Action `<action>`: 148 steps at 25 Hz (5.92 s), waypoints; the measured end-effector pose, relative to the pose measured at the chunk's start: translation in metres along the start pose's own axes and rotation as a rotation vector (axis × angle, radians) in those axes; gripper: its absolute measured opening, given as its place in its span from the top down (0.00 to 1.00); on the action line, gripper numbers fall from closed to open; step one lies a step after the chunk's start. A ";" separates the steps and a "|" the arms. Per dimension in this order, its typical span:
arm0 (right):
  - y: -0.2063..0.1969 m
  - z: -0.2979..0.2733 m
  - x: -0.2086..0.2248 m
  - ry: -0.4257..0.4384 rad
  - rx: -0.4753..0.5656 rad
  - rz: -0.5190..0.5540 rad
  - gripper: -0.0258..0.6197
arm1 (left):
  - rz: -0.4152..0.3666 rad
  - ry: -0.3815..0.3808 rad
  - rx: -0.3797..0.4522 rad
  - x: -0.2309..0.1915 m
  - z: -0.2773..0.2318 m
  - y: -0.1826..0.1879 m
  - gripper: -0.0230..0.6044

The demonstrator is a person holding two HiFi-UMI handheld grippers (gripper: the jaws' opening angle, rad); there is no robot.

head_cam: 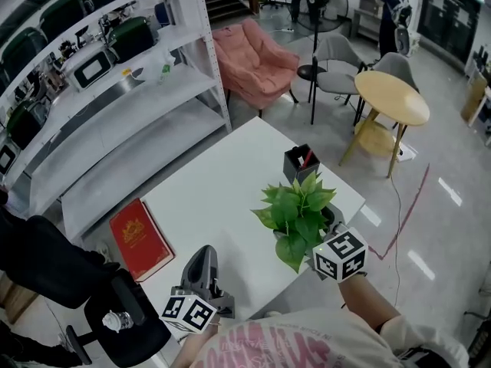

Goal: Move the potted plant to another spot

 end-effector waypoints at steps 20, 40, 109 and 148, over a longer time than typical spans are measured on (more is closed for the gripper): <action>0.007 0.022 0.058 -0.094 0.048 -0.047 0.11 | -0.035 -0.141 -0.079 0.040 -0.079 -0.018 0.92; -0.030 -0.027 0.167 -0.086 -0.047 -0.183 0.11 | -0.004 -0.055 -0.151 0.019 -0.169 -0.041 0.92; -0.075 -0.049 0.189 -0.097 -0.096 -0.183 0.11 | 0.019 0.002 -0.206 -0.006 -0.170 -0.064 0.92; -0.079 -0.048 0.182 -0.120 -0.150 -0.097 0.10 | 0.051 0.014 -0.200 -0.001 -0.162 -0.071 0.92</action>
Point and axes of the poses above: the fingertips, and each gripper's own axes: z backward along the fingers, x to its right, y out of its top, the point moved 8 cm from there along z, backward along the fingers, and after that the axes turned 3 degrees about -x, right-handed, at the moved point
